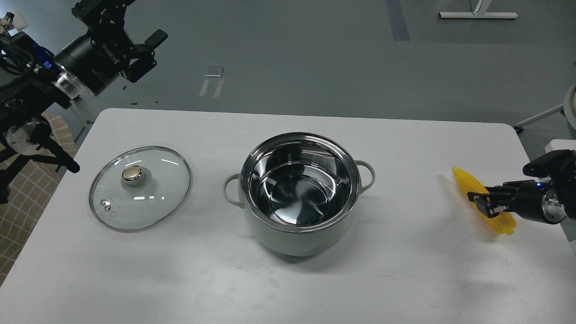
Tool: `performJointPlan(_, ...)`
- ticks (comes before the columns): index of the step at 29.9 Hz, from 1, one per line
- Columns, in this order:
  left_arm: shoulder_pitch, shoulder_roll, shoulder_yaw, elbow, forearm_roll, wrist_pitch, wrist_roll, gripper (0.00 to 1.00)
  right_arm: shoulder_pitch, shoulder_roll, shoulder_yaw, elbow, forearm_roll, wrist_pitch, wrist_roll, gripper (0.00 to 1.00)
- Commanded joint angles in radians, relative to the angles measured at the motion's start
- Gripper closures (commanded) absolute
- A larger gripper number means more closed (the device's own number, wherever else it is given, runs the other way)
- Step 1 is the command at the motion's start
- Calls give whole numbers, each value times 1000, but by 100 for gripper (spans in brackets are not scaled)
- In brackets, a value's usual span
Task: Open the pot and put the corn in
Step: 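Lift the corn and carry it over the open pot with the right gripper, then lower the corn into the pot and open the right gripper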
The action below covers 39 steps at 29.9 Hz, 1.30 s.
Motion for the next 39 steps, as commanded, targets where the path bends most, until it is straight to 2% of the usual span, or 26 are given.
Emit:
performJointPlan(1,0,1,0,0,0,0,0,3,129,-43,-3,70,9,12,0,100)
performJointPlan(7,0,-1,0,0,0,0,0,3,437,-28,-73,110,93,79,0,100)
performJointPlan(9,-1,-2,-2,0,-2,4,0,3,595,68,-188,110,153,87,0,100)
performJointPlan(12,-1,-4,-2,0,-2,11,0,3,680,134,-265,115,204,87,0,100)
performJointPlan(14,-3,-5,-2,0,-2,14,0,3,746,226,-322,162,264,90,0,100)
performJointPlan(20,-3,-7,0,0,0,14,0,3,804,344,-420,317,276,96,0,100)
performJointPlan(24,-3,-7,1,2,0,14,0,3,814,380,-456,379,276,101,0,100)
performJointPlan(33,-5,-7,0,0,-2,14,0,3,769,551,-511,320,312,99,0,100)
performJointPlan(38,-5,-5,-2,0,0,14,0,3,729,618,-514,253,313,95,0,91)
performJointPlan(39,-5,-5,-2,0,0,14,0,3,723,624,-514,245,313,93,0,85)
